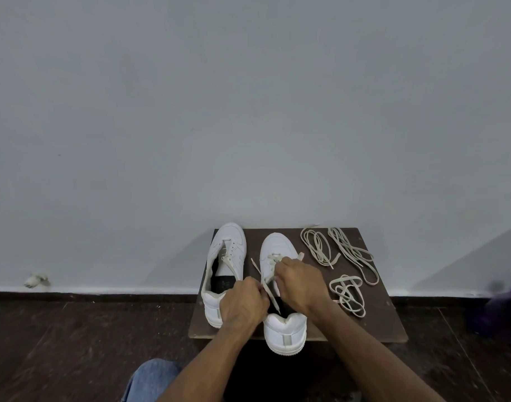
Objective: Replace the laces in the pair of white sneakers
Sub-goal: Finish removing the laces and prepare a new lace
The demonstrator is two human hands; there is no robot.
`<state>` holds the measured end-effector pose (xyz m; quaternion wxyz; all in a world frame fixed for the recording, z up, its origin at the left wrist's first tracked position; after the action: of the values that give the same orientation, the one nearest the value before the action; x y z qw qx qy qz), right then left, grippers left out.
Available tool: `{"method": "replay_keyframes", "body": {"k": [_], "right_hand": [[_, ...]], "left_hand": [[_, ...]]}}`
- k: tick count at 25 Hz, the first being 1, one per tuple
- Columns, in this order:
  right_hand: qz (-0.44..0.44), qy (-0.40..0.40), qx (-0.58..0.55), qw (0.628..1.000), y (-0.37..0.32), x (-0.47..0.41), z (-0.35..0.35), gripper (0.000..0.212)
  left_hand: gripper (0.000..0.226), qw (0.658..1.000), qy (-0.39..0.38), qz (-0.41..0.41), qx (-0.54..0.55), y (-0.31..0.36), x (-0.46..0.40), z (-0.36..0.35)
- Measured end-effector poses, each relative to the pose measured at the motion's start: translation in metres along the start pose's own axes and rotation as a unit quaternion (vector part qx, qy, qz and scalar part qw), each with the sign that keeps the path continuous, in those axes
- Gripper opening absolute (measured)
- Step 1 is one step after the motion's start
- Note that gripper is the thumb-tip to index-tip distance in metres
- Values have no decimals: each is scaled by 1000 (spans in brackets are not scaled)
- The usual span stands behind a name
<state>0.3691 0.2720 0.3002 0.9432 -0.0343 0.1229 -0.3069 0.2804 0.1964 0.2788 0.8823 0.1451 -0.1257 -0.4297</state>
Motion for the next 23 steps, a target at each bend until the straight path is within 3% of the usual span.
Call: {"method": "replay_keyframes", "body": {"k": [2, 5, 6, 9, 10, 12, 15, 17, 19, 21, 23], "right_hand": [[-29, 3, -3, 1000, 3, -3, 3, 19], [-182, 74, -188, 962, 45, -7, 5, 14], [-248, 109, -283, 920, 63, -4, 3, 14], [-401, 271, -505, 714, 115, 17, 6, 15], [-411, 286, -517, 694, 127, 20, 14, 16], [-360, 214, -505, 754, 131, 8, 31, 17], [-228, 16, -371, 900, 95, -2, 29, 9], [-151, 24, -228, 962, 64, 11, 30, 14], [-42, 57, -171, 983, 22, 36, 30, 21], [30, -36, -127, 991, -16, 57, 12, 33], [40, -107, -65, 991, -32, 68, -13, 39]], "left_hand": [[23, 1000, -1, -3, 0, 0, 1, 0], [27, 1000, -2, -3, -2, 1, 0, -2], [28, 1000, 0, -3, -5, 1, -1, -2], [25, 1000, 1, -4, -5, 0, -2, -3], [24, 1000, 2, -6, -3, 0, -2, -4], [24, 1000, 9, -16, -5, 2, -2, -3], [24, 999, 6, -28, -20, 4, -3, -5], [26, 999, -6, -28, -29, 5, -4, -4], [26, 999, -15, -25, -27, 7, -5, -1], [22, 1000, 0, -25, -13, 11, -7, 6], [23, 998, 34, -53, -11, 23, -12, 13]]}}
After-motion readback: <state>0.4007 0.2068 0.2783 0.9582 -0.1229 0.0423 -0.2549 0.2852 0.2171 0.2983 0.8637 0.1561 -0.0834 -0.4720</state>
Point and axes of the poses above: each hand's wrist, its own x-axis away from the middle knuckle, its own z-axis out of the back of the hand, y = z × x, the point moved 8 cm from there along -x, towards the middle knuckle
